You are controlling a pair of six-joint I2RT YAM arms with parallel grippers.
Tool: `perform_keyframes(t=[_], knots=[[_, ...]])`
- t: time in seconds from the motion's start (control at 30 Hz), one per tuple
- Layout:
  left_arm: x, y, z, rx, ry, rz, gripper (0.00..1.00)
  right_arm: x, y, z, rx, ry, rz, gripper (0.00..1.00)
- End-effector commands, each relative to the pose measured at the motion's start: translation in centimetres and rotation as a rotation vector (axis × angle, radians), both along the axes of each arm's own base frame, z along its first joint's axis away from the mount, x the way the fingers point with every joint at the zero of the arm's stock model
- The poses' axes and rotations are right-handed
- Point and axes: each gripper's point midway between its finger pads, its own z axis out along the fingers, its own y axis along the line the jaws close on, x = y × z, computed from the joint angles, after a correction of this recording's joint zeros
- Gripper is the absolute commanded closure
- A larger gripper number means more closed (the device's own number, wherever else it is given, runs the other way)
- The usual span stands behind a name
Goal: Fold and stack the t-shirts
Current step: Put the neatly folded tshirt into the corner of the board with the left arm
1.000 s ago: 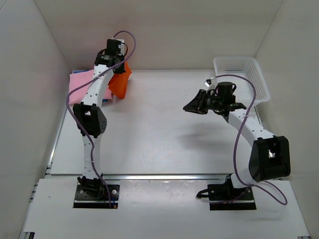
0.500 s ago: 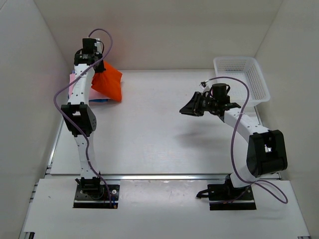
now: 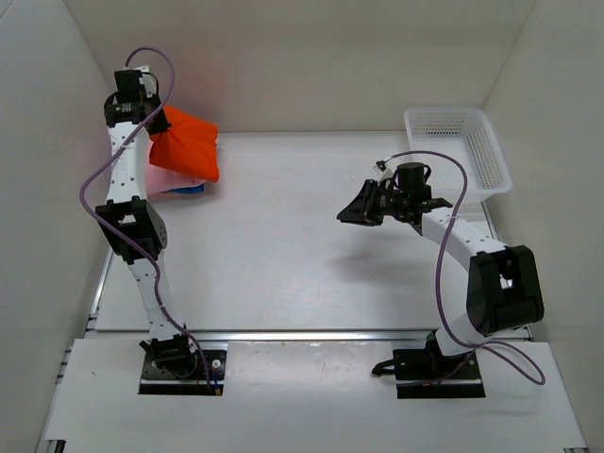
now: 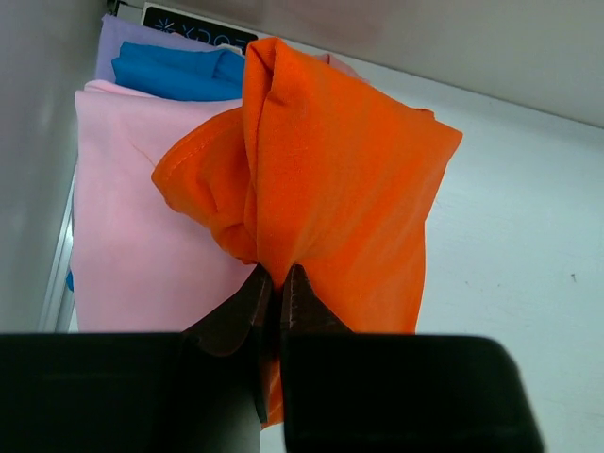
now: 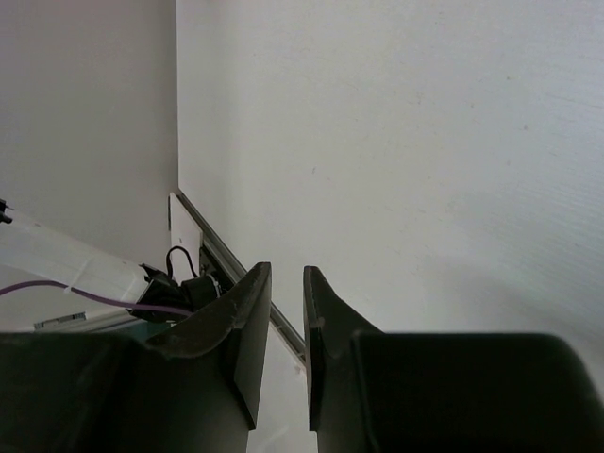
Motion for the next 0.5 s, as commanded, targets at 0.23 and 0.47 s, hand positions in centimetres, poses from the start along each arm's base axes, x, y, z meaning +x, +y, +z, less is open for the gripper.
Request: perform_keyframes(t=[0.23,0.47], knots=[[-0.3,2.7,6.6,-0.035,-0.18,0.031,1.0,-0.1,0.9,-0.2,0.013,-0.008,0.028,0.82],[0.3,6.2,3.0,-0.046,-0.133,0.091,1.0,-0.7,1.3,-1.2,0.0,0.012,0.039,0.82]])
